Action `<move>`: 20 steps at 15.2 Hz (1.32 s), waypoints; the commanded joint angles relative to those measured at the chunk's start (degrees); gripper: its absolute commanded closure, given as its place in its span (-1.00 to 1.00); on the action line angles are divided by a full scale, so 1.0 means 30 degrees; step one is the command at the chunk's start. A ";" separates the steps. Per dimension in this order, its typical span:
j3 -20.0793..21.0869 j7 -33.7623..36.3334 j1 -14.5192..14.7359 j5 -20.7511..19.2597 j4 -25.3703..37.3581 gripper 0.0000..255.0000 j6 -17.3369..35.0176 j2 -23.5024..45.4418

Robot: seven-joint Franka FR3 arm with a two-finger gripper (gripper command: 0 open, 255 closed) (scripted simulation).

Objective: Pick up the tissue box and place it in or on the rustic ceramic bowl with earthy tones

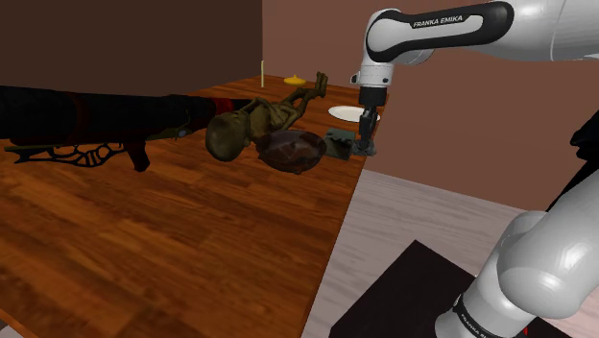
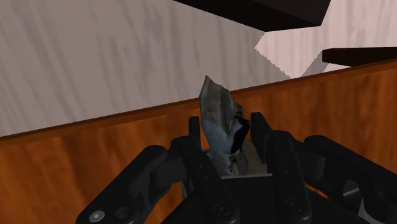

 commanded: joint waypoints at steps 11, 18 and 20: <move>0.0006 0.0137 0.0038 0.0072 0.3158 1.00 -0.2834 0.0325; -0.0026 0.0189 0.0057 0.0167 0.5501 1.00 -0.4697 0.0814; -0.0042 0.0198 0.0059 0.0203 0.6227 1.00 -0.5242 0.0999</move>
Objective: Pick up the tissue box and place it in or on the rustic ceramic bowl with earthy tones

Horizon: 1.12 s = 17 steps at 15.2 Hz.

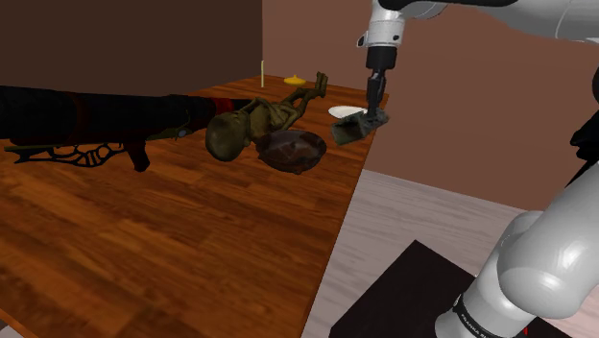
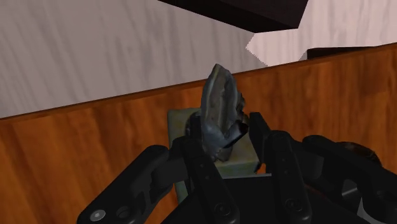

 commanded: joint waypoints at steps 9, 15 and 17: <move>-0.0126 0.0011 -0.0014 0.0249 0.4074 1.00 -0.2877 0.1218; 0.0280 0.0976 0.0359 0.0658 0.6386 1.00 -0.4174 0.2184; 0.0745 0.1953 0.0767 0.0925 0.7087 1.00 -0.4358 0.2626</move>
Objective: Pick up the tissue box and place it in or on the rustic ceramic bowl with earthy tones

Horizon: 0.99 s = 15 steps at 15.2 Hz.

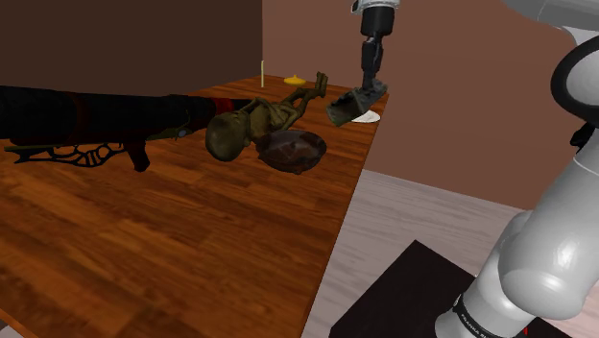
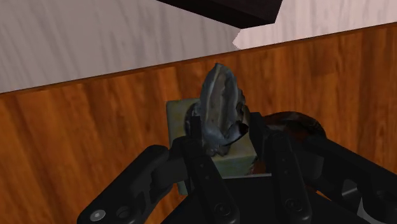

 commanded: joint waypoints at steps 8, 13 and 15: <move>0.1901 0.4394 0.1911 0.1065 0.4766 1.00 -0.1232 0.3093; 0.2207 0.5026 0.2343 0.1068 0.3968 1.00 -0.0375 0.3066; 0.2221 0.4948 0.2381 0.0992 0.2714 1.00 0.0381 0.2570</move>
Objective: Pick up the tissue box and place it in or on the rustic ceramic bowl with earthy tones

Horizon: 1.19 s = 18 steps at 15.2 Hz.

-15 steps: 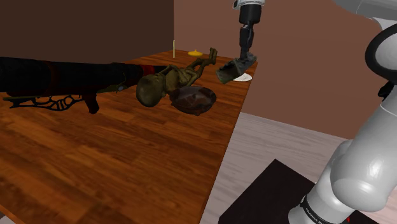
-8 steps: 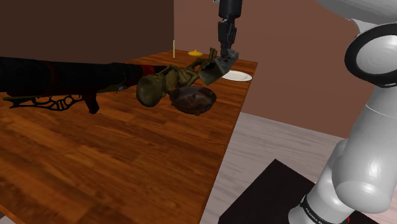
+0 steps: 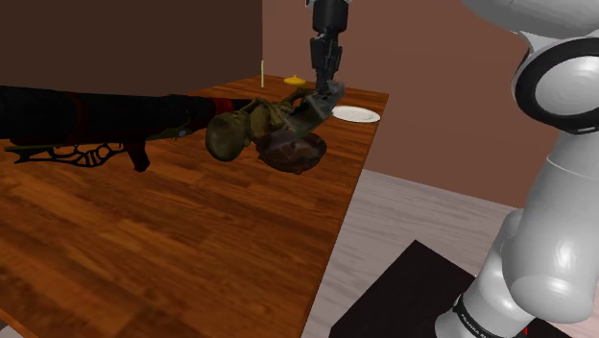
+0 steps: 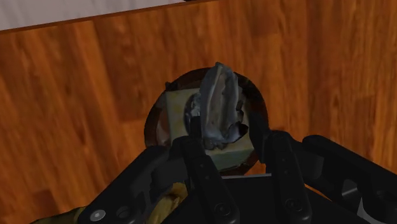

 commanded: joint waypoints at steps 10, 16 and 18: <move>0.0069 -0.0378 0.0110 -0.0280 -0.5696 1.00 0.3681 -0.2030; 0.0087 -0.0467 0.0126 -0.0323 -0.6999 1.00 0.4615 -0.2395; 0.0087 -0.0467 0.0127 -0.0323 -0.6998 1.00 0.4614 -0.2395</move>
